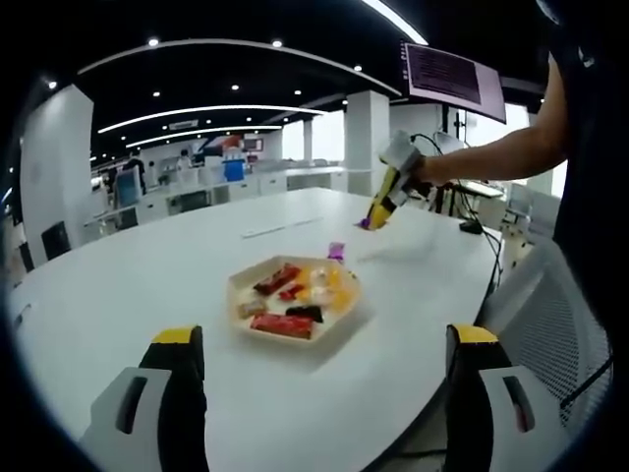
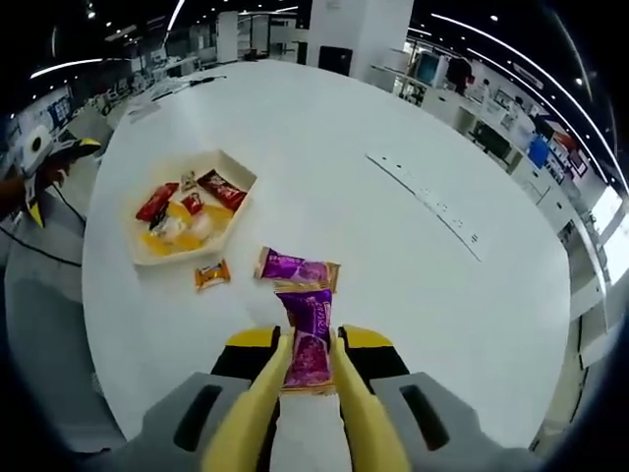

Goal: Place the target food into the container with the food tongs after gripping and lifting it, then release it inside without dropping or visibly crushing the food.

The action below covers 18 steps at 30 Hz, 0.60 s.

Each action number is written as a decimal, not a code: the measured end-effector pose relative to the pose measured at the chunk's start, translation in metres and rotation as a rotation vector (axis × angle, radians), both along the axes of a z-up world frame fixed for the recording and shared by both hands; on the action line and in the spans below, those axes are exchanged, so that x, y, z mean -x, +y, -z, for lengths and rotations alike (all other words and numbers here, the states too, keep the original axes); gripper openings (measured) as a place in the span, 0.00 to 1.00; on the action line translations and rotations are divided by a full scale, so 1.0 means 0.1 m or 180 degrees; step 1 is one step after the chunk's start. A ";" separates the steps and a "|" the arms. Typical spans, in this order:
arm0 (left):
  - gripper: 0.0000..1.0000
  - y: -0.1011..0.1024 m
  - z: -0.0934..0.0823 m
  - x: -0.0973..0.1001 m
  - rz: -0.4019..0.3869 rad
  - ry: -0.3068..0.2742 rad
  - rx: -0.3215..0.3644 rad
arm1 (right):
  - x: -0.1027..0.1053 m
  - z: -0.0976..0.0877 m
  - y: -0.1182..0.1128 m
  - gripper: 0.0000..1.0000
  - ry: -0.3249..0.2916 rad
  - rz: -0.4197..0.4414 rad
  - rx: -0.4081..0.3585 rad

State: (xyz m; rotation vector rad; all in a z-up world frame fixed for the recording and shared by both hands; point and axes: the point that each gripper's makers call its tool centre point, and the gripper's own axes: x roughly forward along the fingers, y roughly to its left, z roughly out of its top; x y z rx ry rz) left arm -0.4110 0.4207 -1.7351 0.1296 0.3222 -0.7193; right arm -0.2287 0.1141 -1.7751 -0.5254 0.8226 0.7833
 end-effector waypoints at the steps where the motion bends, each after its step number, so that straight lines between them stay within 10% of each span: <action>1: 0.99 0.00 0.00 0.00 -0.0001 0.0001 -0.0002 | -0.01 0.00 0.02 0.22 0.0004 -0.0010 0.0001; 18: 0.99 0.01 -0.01 0.00 -0.0016 -0.0033 -0.0014 | -0.04 -0.11 0.62 0.22 0.0036 -0.0303 0.0053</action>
